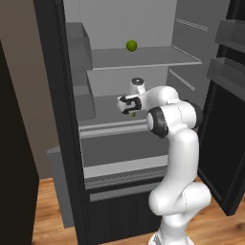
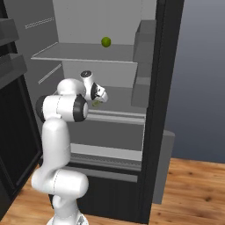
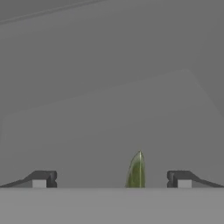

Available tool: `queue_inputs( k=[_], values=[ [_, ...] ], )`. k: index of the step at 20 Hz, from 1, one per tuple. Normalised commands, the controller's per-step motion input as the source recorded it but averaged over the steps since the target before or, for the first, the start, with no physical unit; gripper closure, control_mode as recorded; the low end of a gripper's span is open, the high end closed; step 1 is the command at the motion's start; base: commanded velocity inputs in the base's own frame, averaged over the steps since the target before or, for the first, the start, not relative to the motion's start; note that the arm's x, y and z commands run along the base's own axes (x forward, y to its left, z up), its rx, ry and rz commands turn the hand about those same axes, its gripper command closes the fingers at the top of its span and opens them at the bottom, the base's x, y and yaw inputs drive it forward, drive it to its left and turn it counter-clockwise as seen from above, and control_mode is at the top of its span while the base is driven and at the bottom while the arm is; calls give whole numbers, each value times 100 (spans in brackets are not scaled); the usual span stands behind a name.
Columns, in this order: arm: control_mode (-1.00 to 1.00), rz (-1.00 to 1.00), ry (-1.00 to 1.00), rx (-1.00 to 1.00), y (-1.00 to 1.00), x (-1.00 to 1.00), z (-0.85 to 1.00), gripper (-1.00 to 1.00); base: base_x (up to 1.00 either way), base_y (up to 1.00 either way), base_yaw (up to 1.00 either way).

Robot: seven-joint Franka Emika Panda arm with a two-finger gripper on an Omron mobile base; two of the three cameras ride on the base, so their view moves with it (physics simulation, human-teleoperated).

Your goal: Take the lemon wedge from the fridge and place it on the plate with fish on the dining counter.

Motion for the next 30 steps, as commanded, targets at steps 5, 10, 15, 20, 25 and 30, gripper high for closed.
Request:
queue_inputs(
  k=[5, 10, 15, 20, 25, 30],
  values=[
    [-100, 1, 0, 0, 0, -10, -17, -100, 0, 0, 0],
    [-100, 0, 0, 0, 0, -26, -4, -100, 0, 0, 0],
    [-100, 0, 0, 0, 0, 0, 0, -100, 0, 0, 0],
    [-100, 0, 0, 0, 0, 0, -3, -100, 0, 0, 0],
    [-100, 0, 0, 0, 0, 1, -4, -100, 0, 0, 0],
    [-100, 0, 0, 0, 0, 1, -2, 100, 0, 0, 0]
  ],
)
